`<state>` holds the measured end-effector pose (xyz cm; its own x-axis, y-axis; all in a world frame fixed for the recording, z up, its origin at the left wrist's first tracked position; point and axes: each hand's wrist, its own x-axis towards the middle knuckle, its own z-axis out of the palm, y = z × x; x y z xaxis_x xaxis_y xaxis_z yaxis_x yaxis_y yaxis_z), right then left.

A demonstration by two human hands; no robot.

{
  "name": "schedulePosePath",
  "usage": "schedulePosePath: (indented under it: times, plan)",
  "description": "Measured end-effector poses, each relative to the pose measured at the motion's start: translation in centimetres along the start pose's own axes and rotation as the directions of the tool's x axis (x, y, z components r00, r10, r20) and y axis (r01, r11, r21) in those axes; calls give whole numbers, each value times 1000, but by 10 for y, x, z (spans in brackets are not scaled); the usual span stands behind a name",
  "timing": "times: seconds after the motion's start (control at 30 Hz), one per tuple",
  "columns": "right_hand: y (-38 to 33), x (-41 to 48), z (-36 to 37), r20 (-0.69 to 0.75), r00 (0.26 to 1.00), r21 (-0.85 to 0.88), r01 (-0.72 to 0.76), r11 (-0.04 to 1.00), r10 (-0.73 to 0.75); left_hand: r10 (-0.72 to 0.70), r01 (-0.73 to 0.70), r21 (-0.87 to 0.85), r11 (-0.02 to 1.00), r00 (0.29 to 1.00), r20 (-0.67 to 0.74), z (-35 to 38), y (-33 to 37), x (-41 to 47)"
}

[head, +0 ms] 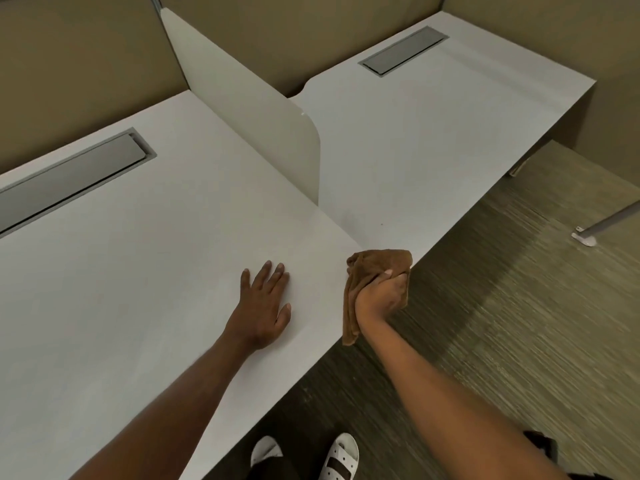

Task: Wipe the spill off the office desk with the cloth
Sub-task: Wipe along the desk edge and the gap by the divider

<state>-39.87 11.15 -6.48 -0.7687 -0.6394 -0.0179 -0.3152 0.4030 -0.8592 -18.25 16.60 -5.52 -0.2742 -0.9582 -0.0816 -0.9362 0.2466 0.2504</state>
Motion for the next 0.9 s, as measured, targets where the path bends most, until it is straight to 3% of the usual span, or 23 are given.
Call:
schedulePosePath:
  times: [0.6, 0.9]
  plan:
    - [-4, -1, -2, 63, 998, -99, 15, 995, -9, -14, 12, 37, 999, 998, 59, -12, 7, 0]
    - [2, 15, -10, 247, 963, -96, -84, 992, 106, -36, 15, 163, 987, 991, 125, -14, 9, 3]
